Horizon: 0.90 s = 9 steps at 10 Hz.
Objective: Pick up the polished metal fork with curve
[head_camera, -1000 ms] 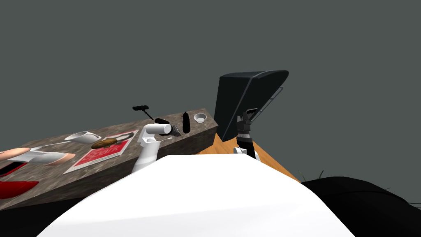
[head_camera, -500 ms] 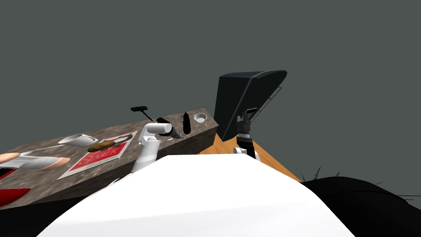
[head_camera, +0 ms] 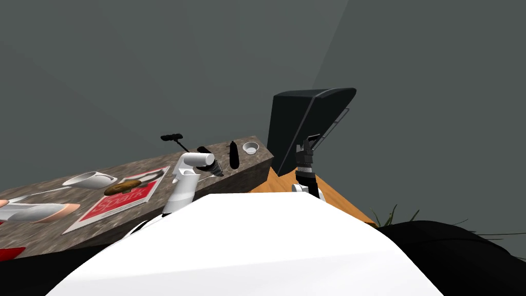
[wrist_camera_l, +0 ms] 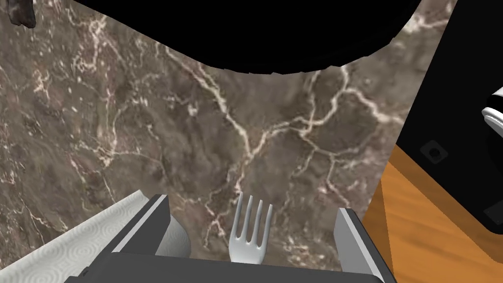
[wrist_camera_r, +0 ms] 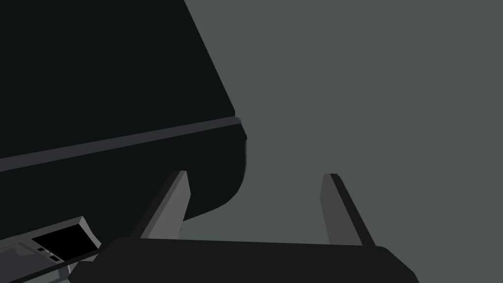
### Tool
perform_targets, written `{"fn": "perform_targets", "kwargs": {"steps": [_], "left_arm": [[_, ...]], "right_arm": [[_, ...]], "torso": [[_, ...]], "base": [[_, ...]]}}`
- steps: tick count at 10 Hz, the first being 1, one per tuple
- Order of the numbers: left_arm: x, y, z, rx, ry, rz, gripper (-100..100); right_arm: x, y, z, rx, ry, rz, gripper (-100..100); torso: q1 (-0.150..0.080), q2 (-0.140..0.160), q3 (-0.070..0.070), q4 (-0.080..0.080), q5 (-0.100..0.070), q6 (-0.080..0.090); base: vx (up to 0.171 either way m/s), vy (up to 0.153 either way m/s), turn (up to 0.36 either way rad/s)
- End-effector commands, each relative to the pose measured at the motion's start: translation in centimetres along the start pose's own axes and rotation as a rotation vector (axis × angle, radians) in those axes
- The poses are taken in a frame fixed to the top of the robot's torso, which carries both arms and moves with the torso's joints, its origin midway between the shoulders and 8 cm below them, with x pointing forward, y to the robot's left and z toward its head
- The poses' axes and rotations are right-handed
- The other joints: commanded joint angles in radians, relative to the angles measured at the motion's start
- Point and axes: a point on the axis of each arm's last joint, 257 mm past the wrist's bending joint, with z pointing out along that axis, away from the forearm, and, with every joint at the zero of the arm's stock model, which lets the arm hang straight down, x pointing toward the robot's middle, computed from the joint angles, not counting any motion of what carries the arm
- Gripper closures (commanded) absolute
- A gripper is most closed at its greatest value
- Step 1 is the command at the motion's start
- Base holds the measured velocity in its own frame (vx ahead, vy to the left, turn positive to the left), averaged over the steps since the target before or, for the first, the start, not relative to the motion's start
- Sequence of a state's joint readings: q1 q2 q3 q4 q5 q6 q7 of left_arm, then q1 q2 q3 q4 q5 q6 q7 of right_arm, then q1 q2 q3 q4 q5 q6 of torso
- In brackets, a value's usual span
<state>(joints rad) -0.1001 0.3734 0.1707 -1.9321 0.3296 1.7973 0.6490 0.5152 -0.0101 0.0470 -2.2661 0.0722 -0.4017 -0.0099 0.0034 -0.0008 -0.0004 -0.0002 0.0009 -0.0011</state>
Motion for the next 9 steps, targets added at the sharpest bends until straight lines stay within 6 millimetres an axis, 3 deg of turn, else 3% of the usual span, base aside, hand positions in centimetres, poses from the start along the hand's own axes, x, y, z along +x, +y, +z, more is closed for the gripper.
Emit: {"fn": "perform_targets", "kwargs": {"steps": [1,2,3,7,8,9], "left_arm": [[0.0,0.0,0.0,0.000,0.000,0.000,-100],[-0.1,0.1,0.0,-0.003,-0.003,0.000,0],[-0.1,0.0,1.0,-0.003,-0.003,0.000,-100],[-0.3,-0.1,2.0,-0.004,-0.004,-0.001,-100],[-0.3,-0.1,2.0,-0.002,-0.003,0.000,100],[-0.3,-0.1,2.0,-0.002,-0.003,0.000,100]], "right_arm": [[0.0,0.0,0.0,0.000,0.000,0.000,0],[0.0,0.0,0.0,0.000,0.000,0.000,0],[0.0,0.0,0.0,0.000,0.000,0.000,0],[0.0,0.0,0.0,0.000,0.000,0.000,0],[0.0,0.0,0.0,0.000,0.000,0.000,0],[0.0,0.0,0.0,0.000,0.000,0.000,0]], "torso": [[0.000,0.000,0.000,0.000,0.000,0.000],[-0.002,0.000,0.000,0.000,0.000,0.000],[-0.003,0.000,0.000,0.000,-0.001,0.000],[-0.004,0.000,0.000,0.000,-0.001,0.000],[-0.004,0.000,0.000,0.000,-0.001,0.000],[-0.003,0.001,0.000,0.000,-0.001,0.000]], "base": [[0.002,0.020,-0.008],[0.000,0.000,0.000],[0.000,0.000,0.000],[0.001,-0.005,-0.002],[0.000,0.000,0.000],[0.000,0.000,0.000]]}}
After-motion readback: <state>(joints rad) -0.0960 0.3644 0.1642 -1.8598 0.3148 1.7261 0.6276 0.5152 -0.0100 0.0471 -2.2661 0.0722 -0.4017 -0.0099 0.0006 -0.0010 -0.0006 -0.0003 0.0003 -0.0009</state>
